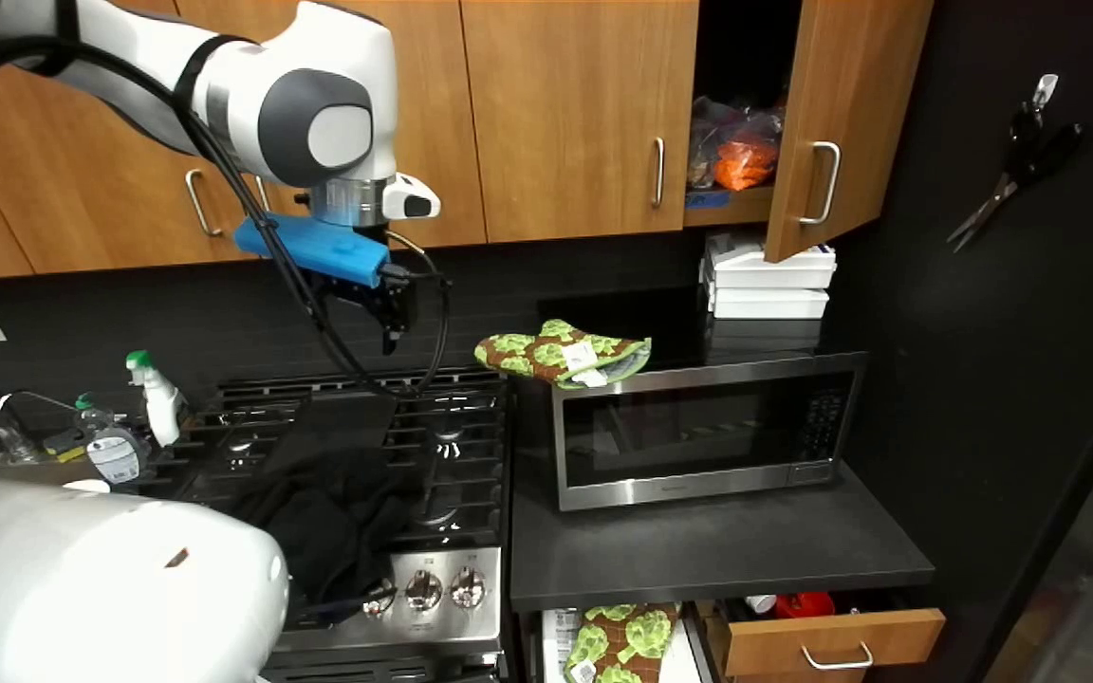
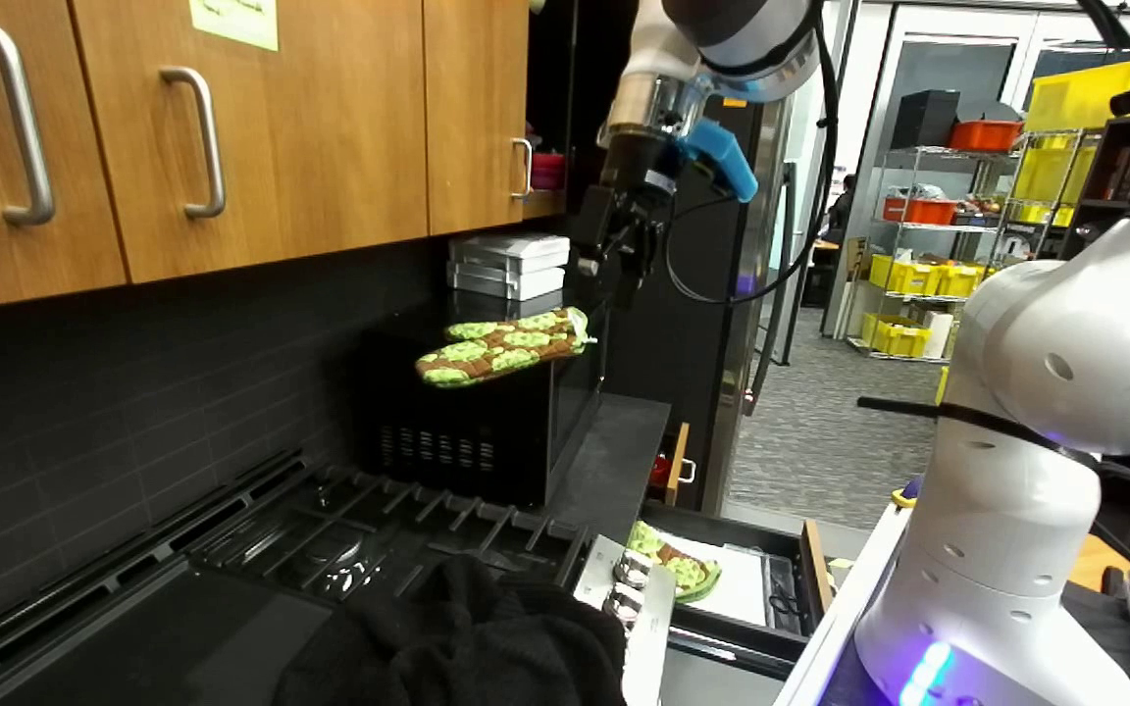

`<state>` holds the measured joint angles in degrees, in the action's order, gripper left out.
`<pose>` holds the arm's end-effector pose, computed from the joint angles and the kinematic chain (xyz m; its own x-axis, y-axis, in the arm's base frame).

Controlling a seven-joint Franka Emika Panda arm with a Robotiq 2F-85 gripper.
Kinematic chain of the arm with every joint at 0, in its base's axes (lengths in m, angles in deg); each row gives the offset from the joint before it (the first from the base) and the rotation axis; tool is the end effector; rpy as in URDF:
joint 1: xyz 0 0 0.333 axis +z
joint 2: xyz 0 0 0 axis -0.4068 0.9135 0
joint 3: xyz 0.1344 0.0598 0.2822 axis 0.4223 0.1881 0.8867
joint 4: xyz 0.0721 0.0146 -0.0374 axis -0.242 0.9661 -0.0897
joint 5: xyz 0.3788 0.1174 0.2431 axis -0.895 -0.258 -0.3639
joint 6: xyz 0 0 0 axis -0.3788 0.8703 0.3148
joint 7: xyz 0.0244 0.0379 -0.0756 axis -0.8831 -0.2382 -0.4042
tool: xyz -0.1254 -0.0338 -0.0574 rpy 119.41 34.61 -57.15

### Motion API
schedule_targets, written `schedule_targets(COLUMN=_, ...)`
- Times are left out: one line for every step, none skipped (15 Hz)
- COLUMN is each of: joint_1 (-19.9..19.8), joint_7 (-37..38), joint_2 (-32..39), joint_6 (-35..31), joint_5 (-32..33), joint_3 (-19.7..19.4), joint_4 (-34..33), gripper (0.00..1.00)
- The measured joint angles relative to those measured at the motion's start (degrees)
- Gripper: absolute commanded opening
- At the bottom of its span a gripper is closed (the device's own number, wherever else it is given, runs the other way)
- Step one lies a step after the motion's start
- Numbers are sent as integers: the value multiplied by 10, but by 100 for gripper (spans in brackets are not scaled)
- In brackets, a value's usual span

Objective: Close the top drawer to the left

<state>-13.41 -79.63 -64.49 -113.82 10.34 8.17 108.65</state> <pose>0.4179 0.0807 0.3991 0.9845 0.1581 0.0757 0.1725 -0.9503 -0.2592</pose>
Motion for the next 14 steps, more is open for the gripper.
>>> schedule_targets(joint_1=0, joint_7=0, joint_2=0, joint_6=0, joint_5=0, joint_3=0, joint_4=0, gripper=100)
schedule_targets(joint_1=0, joint_7=0, joint_2=0, joint_6=0, joint_5=0, joint_3=0, joint_4=0, gripper=100)
schedule_targets(joint_1=0, joint_7=0, joint_2=0, joint_6=0, joint_5=0, joint_3=0, joint_4=0, gripper=100)
schedule_targets(joint_1=0, joint_7=0, joint_2=0, joint_6=0, joint_5=0, joint_3=0, joint_4=0, gripper=100)
schedule_targets(joint_1=0, joint_7=0, joint_2=0, joint_6=0, joint_5=0, joint_3=0, joint_4=0, gripper=100)
schedule_targets(joint_1=-1, joint_7=0, joint_2=0, joint_6=0, joint_5=0, joint_3=1, joint_4=0, gripper=100)
schedule_targets(joint_1=-2, joint_7=0, joint_2=0, joint_6=0, joint_5=0, joint_3=1, joint_4=0, gripper=100)
schedule_targets(joint_1=-3, joint_7=1, joint_2=0, joint_6=0, joint_5=0, joint_3=2, joint_4=-1, gripper=100)
schedule_targets(joint_1=-5, joint_7=3, joint_2=1, joint_6=-2, joint_5=0, joint_3=3, joint_4=-3, gripper=100)
schedule_targets(joint_1=-7, joint_7=6, joint_2=1, joint_6=-4, joint_5=0, joint_3=5, joint_4=-6, gripper=100)
schedule_targets(joint_1=-11, joint_7=11, joint_2=4, joint_6=-6, joint_5=0, joint_3=7, joint_4=-9, gripper=100)
schedule_targets(joint_1=-16, joint_7=17, joint_2=7, joint_6=-11, joint_5=0, joint_3=9, joint_4=-12, gripper=100)
schedule_targets(joint_1=-21, joint_7=23, joint_2=10, joint_6=-17, joint_5=0, joint_3=10, joint_4=-14, gripper=100)
schedule_targets(joint_1=-26, joint_7=29, joint_2=13, joint_6=-22, joint_5=0, joint_3=11, joint_4=-15, gripper=100)
